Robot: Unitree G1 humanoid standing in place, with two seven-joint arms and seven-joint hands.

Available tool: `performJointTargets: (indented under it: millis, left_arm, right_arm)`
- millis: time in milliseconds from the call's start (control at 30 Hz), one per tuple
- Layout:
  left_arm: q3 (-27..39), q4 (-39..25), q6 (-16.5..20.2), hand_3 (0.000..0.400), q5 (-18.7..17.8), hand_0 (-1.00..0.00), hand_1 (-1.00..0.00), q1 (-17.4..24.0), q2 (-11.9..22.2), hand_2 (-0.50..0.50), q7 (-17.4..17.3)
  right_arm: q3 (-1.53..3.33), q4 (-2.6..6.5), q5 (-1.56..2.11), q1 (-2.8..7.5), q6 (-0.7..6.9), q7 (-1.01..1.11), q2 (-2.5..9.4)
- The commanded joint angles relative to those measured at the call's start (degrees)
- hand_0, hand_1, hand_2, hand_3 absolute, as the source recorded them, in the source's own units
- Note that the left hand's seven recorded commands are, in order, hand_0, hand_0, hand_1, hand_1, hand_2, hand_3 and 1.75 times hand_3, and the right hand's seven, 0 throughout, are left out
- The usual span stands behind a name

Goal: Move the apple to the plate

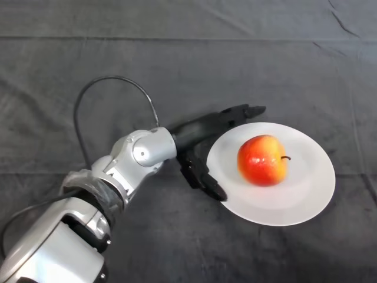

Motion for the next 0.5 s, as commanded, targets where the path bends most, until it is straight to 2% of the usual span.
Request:
performJointTargets:
  millis: [33,500]
  left_arm:
    - [2.03,1.58,-1.29,0.009,-1.43,0.00,-0.02,2.56,2.76,0.01,0.86]
    - [9.19,2.02,-3.92,0.011,-5.13,0.00,-0.03,6.93,7.93,0.01,0.97]
  right_arm:
    - [-0.88,0.01,0.01,-0.09,-0.12,-0.16,-0.98]
    - [-0.87,-0.04,0.00,-0.07,-0.12,-0.18,-0.96]
